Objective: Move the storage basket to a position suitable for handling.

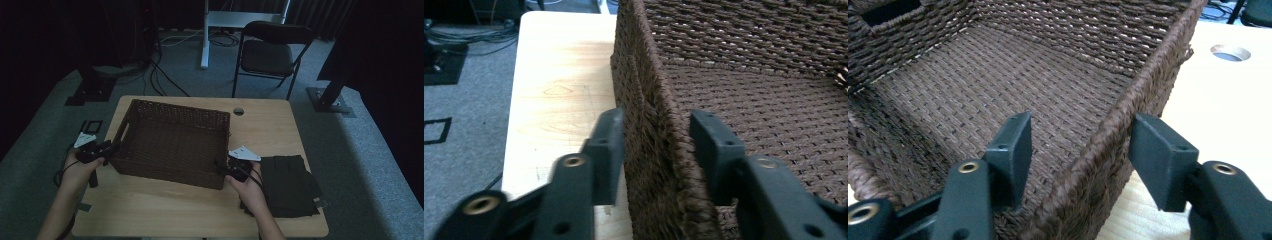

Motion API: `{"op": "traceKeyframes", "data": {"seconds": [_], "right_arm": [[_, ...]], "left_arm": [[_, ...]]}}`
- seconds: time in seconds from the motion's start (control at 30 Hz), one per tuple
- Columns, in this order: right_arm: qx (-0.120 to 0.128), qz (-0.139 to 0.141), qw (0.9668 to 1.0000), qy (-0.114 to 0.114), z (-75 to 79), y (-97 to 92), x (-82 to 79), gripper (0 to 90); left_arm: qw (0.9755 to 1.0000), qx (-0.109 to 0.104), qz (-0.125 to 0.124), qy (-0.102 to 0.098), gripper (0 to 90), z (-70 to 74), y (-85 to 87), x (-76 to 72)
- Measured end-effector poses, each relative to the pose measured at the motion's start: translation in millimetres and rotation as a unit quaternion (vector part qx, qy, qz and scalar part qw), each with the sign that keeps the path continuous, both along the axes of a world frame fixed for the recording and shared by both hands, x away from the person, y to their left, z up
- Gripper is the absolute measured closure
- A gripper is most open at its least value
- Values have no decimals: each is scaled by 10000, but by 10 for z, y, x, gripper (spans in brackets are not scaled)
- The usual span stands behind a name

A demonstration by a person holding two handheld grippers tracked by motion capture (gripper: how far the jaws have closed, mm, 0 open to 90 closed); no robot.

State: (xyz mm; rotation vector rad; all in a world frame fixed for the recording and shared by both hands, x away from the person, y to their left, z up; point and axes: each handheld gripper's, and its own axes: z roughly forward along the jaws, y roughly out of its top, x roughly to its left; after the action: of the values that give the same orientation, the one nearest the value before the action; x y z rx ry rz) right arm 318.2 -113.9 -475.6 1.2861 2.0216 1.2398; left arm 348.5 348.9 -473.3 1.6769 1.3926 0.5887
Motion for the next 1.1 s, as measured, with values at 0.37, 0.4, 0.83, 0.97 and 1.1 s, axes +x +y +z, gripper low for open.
{"op": "traceKeyframes", "data": {"seconds": [0.37,0.4,0.83,0.97,1.1], "right_arm": [[-118,-515,9986,63,11,-6,10,629],[-111,-526,9985,76,10,-13,12,636],[-186,-390,9989,168,38,-107,14,697],[-256,-355,9989,174,45,-117,-27,702],[-278,-339,9989,176,44,-111,-72,704]], "left_arm": [[9997,-11,168,186,790,22,-151,-108],[9996,-80,192,190,790,17,-156,-130],[9993,-87,311,208,785,16,-264,-440],[9992,-170,308,189,784,4,-260,-514],[9994,-90,284,198,784,13,-259,-553]]}}
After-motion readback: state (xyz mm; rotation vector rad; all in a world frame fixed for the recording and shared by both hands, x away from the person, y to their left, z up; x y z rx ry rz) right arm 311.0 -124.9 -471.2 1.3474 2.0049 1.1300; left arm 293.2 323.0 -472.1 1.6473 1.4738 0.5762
